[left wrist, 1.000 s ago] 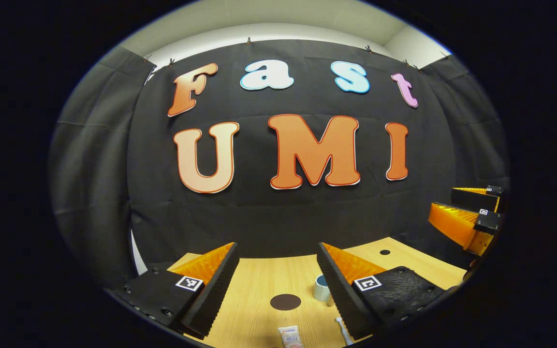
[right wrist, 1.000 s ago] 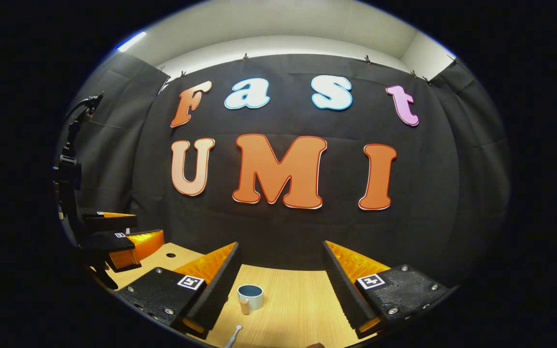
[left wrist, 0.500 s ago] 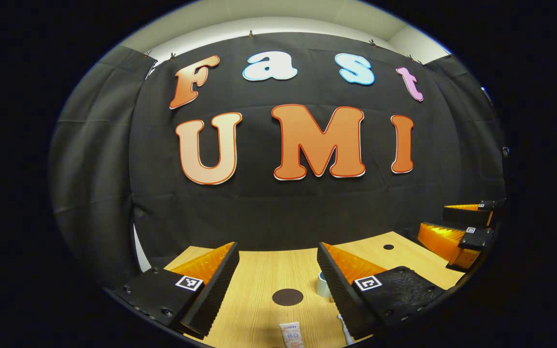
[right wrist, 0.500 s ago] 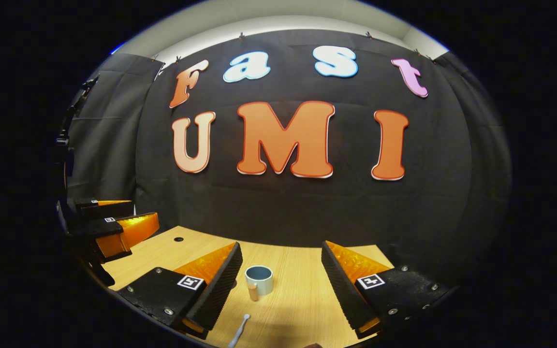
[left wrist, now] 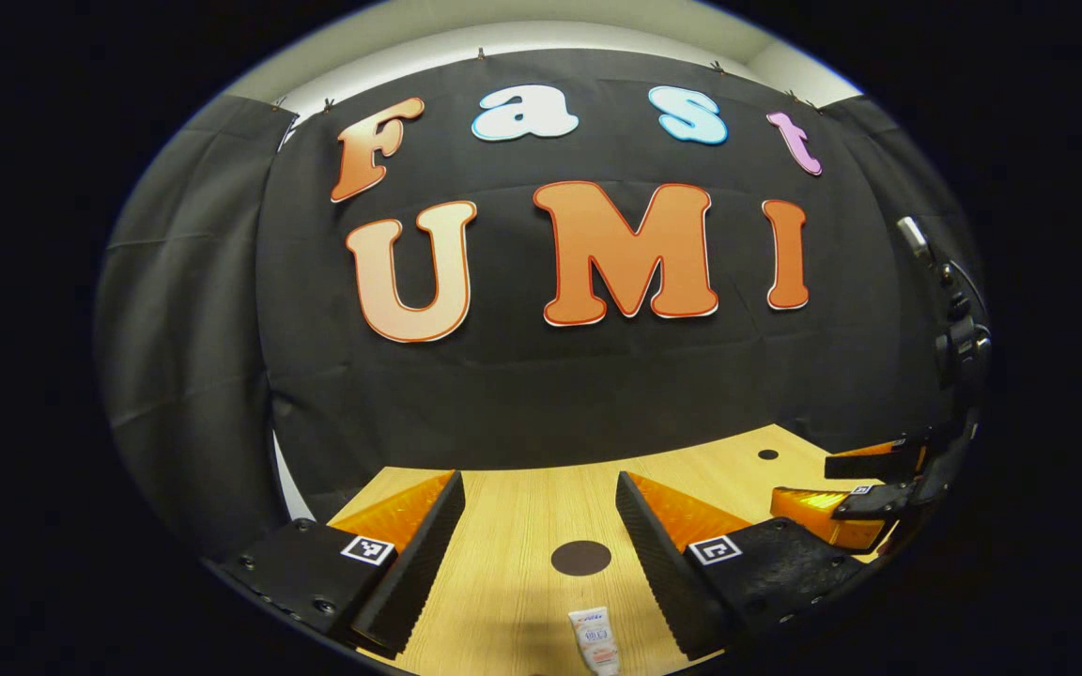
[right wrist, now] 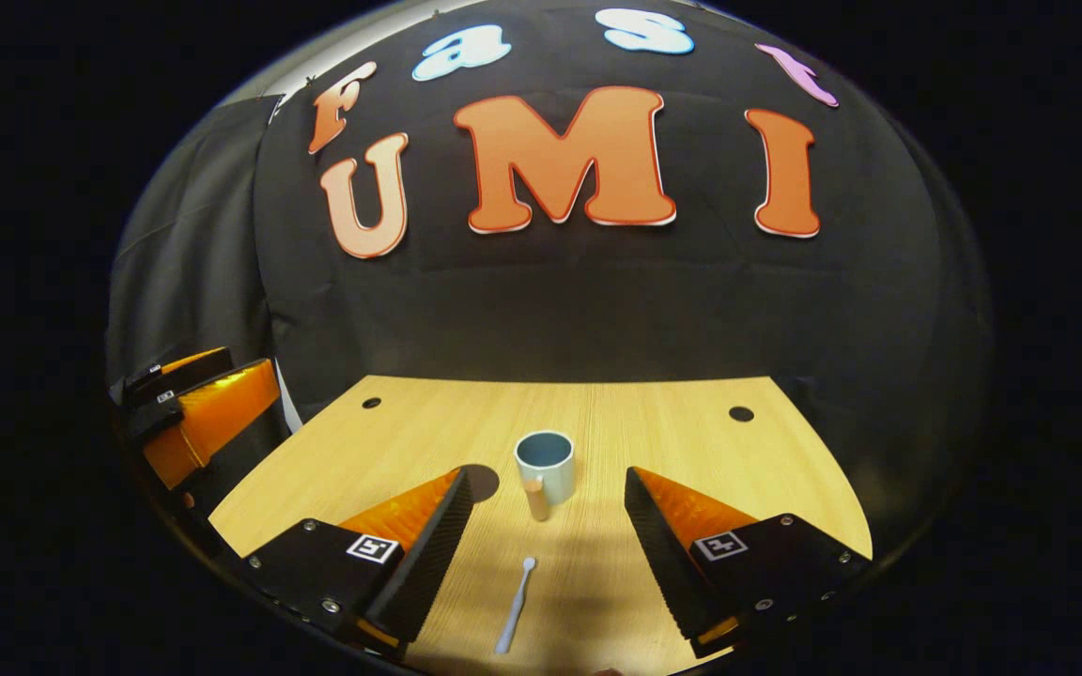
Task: Put the toothbrush and toothpaste on the desktop into the cup, then pick up the cup and place it on the coaster on the desktop.
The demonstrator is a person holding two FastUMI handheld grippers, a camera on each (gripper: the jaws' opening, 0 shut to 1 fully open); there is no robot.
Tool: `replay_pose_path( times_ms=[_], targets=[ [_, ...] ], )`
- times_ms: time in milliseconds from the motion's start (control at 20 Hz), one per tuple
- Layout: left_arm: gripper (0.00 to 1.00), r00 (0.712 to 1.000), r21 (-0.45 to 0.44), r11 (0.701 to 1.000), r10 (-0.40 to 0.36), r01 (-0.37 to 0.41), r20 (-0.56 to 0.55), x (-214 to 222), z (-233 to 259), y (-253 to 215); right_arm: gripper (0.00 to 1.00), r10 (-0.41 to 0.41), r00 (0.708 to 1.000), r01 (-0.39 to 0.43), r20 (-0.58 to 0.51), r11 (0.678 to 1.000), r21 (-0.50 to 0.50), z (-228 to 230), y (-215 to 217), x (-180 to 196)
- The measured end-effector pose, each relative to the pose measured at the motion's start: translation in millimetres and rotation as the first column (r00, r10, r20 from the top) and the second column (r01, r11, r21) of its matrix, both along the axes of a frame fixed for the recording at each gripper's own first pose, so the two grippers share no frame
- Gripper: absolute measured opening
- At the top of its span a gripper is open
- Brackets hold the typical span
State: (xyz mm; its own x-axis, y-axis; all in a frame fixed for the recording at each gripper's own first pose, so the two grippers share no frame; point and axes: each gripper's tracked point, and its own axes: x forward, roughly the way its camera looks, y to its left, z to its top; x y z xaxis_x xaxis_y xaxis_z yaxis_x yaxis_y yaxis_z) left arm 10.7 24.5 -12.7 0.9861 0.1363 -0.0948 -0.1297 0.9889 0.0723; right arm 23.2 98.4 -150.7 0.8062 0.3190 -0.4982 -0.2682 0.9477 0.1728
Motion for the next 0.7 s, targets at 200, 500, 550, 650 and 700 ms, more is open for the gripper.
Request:
replay_pose_path(
  times_ms=[200,500,550,650,700],
  targets=[
    [0.98,0.999,0.006,0.999,-0.039,0.039,-0.036,-1,-14,3,0.98,0.028,0.996,-0.032,-0.089,0.998,-0.045,-27,21,-8],
    [0.99,0.992,0.006,0.996,-0.090,0.091,-0.086,-4,-36,19,0.89,0.027,0.962,-0.045,-0.272,0.997,-0.061,-65,41,-20],
    [0.99,0.990,0.003,0.995,-0.101,0.102,-0.098,-5,-42,23,0.89,0.025,0.949,-0.048,-0.314,0.997,-0.064,-72,43,-23],
    [0.99,0.986,0.006,0.993,-0.112,0.114,-0.121,-6,-52,30,0.85,-0.006,0.918,-0.036,-0.396,0.994,-0.100,-103,44,-28],
    [0.99,0.985,0.007,0.994,-0.109,0.111,-0.134,-6,-55,33,0.83,-0.012,0.903,-0.040,-0.429,0.993,-0.112,-109,42,-32]
  ],
)
